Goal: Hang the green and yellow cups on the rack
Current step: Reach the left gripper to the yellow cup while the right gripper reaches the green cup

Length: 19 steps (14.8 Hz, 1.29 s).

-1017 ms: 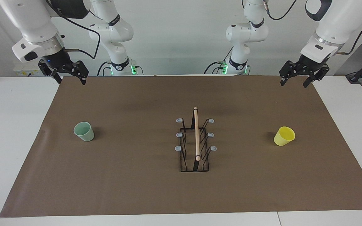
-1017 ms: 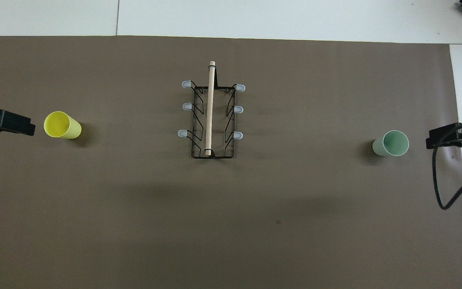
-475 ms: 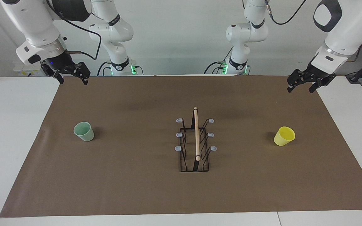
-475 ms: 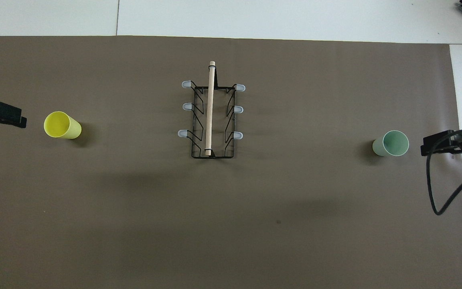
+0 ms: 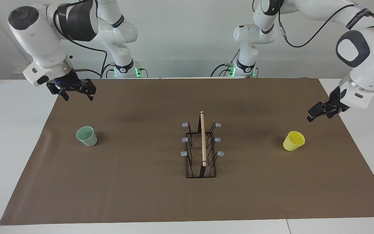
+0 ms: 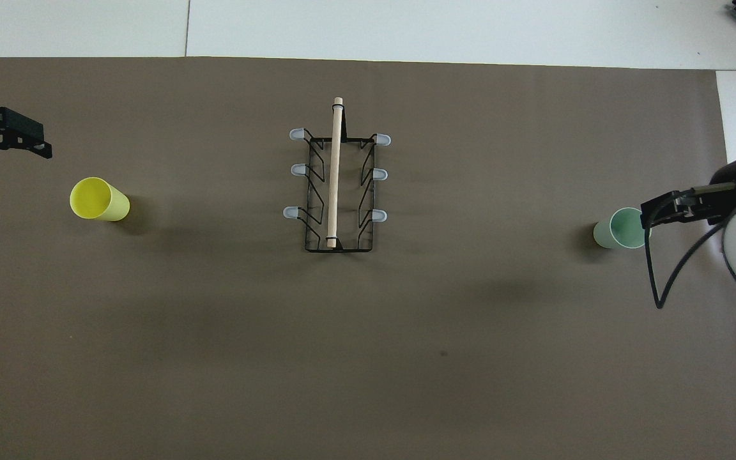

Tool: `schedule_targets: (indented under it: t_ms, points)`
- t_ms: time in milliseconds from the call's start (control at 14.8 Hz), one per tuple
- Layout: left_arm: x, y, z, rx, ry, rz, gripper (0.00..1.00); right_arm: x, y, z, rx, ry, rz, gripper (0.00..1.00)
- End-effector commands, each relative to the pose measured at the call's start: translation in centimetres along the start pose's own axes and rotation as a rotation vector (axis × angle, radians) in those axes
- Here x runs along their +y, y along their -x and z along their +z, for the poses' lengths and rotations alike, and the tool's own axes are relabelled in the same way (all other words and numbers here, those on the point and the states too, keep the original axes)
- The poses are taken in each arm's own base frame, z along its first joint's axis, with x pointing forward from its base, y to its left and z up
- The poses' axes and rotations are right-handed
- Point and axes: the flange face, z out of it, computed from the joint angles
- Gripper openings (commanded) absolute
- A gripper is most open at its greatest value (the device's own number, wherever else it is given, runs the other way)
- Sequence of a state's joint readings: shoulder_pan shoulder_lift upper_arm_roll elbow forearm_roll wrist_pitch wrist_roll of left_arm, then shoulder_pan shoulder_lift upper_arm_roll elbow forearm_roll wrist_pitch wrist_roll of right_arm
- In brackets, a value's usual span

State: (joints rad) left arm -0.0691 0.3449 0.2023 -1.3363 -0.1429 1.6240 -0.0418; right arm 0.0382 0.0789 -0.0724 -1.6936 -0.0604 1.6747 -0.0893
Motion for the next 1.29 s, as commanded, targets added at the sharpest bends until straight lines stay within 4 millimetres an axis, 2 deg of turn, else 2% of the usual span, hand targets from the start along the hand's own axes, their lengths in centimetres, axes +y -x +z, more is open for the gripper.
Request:
schedule_targets:
  t_ms: [0,68,136,203,271,407,475,610,678,746,881,1085,1220]
  points:
    - [-1.7,-2.0,2.0,-0.016,0.052,-0.212,0.99,-2.2,-5.7,5.5,-0.065,0.078,-0.128,1.0]
    - [-2.9,-2.8,3.3,-0.029,0.081,-0.311,1.0,-2.4,-6.6,7.1,-0.073,0.109,-0.164,1.0]
    - [-4.2,-3.4,3.6,-0.009,0.083,-0.379,1.0,-3.2,-7.4,9.1,-0.109,0.15,-0.267,1.0]
    - [-4.7,-4.0,4.6,0.001,0.074,-0.41,1.0,-4.8,-8.0,10.4,-0.14,0.229,-0.399,1.0]
    - [-5.2,-4.8,6.5,-0.004,0.058,-0.456,1.0,-5.5,-8.1,11.6,-0.177,0.297,-0.492,1.0]
    - [-7.6,-5.9,10.5,0.009,0.025,-0.549,1.0,-7.6,-8.3,13.1,-0.242,0.367,-0.703,1.0]
    - [-8.9,-5.8,12.2,0.019,0.02,-0.589,1.0,-9.1,-8.5,14.5,-0.291,0.409,-0.805,1.0]
    - [-10.5,-5.3,13.5,0.007,0.012,-0.69,1.0,-12.0,-8.3,17.7,-0.409,0.527,-1.034,1.0]
    - [-11.5,-4.6,15.2,-0.02,0.005,-0.766,1.0,-12.0,-7.9,18.8,-0.454,0.546,-1.156,1.0]
    - [-12.0,-4.5,15.3,-0.016,0.025,-0.805,1.0,-12.4,-7.4,19.9,-0.479,0.55,-1.291,1.0]
    - [-13.4,-4.2,15.6,-0.049,0.134,-0.972,1.0,-14.1,-5.2,21.5,-0.538,0.6,-1.415,1.0]
    - [-13.9,-2.8,17.1,-0.155,0.229,-1.123,1.0,-13.7,-2.6,24.0,-0.576,0.664,-1.492,1.0]
    - [-15.8,-1.8,17.4,-0.201,0.309,-1.28,1.0,-12.0,-2.3,25.0,-0.559,0.717,-1.44,1.0]
